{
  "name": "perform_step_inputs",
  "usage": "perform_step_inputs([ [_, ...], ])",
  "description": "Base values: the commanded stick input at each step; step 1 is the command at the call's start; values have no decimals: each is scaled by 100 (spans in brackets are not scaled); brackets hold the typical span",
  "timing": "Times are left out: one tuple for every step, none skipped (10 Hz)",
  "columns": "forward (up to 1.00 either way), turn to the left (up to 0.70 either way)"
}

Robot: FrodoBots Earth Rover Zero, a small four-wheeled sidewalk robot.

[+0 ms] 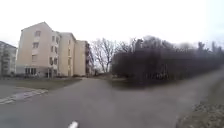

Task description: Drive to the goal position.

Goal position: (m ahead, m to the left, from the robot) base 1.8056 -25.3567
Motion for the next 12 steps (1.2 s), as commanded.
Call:
perform_step_inputs([
  [100,-37],
  [100,-37],
  [100,-37],
  [100,-37],
  [100,-37],
  [100,-37],
  [100,-37],
  [100,-37],
  [100,-37],
  [100,-37],
  [100,-37],
  [100,-37],
])
